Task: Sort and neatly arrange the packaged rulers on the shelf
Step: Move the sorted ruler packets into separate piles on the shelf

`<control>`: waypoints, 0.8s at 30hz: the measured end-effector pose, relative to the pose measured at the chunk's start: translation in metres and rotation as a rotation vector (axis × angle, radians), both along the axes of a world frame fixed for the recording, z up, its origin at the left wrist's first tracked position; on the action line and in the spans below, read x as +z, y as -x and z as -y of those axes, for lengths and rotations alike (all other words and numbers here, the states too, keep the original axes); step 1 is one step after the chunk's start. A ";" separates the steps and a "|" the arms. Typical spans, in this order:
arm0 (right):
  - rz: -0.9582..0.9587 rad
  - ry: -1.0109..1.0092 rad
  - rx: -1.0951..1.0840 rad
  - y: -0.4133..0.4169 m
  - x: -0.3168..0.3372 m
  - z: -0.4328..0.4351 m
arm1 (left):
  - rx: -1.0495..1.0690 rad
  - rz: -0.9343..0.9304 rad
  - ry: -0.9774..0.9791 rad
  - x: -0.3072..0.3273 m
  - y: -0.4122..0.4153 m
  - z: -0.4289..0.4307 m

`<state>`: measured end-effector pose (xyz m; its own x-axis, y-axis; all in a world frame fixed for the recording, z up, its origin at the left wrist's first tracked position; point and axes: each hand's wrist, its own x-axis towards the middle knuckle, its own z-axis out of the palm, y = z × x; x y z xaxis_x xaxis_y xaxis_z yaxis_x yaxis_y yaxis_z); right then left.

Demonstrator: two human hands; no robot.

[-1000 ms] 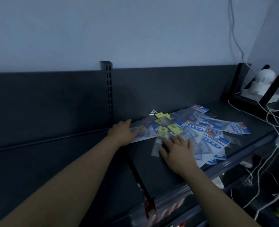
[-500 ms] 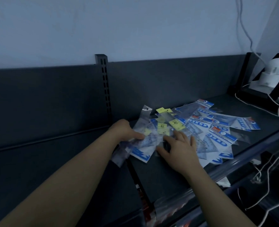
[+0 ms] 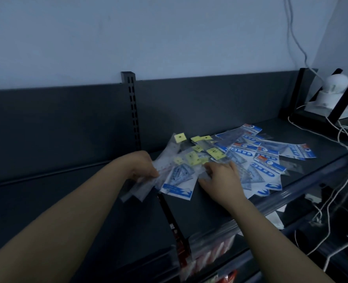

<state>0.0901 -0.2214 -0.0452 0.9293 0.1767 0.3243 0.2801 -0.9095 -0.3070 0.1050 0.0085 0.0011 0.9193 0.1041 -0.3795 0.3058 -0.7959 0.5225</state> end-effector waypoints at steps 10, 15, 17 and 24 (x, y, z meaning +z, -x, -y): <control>-0.251 -0.406 -0.015 0.008 0.023 -0.016 | 0.177 0.065 0.488 -0.005 0.033 0.012; -0.403 -0.875 -0.033 0.016 0.022 -0.038 | 0.237 0.157 0.689 -0.006 0.051 0.018; -0.455 -0.964 -0.024 0.018 0.017 -0.049 | 0.279 0.196 0.739 -0.006 0.058 0.013; -0.619 -0.944 0.178 0.038 0.014 -0.097 | 0.406 0.285 0.794 -0.005 0.100 -0.021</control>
